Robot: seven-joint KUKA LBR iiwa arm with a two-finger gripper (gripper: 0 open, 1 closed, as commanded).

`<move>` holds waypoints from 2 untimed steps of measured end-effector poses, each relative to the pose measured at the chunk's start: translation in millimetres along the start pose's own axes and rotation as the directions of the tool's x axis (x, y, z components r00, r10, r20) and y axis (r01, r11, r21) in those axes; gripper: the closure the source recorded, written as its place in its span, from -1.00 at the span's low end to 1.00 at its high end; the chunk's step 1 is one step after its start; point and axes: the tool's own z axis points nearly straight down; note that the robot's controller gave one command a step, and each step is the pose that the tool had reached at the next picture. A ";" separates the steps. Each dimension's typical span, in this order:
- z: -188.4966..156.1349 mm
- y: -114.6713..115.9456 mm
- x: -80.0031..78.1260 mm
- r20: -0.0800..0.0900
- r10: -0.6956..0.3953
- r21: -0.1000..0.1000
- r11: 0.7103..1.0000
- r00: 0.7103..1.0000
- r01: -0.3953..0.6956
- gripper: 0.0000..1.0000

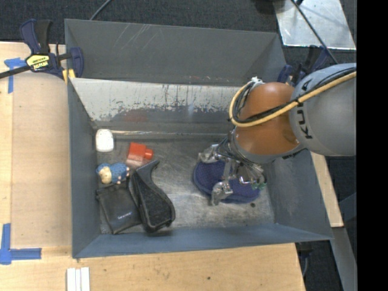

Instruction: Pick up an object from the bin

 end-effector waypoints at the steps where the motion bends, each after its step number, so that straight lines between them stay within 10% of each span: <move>1: -1.2 -0.3 -1.9 0.007 -0.001 0.002 1.000 1.000 0.001 1.00; 2: -101.8 -6.6 -18.9 0.001 0.012 0.005 1.000 1.000 -0.012 1.00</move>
Offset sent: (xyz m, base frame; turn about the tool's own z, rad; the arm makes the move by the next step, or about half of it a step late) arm 0.0000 0.0000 0.0000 0.0000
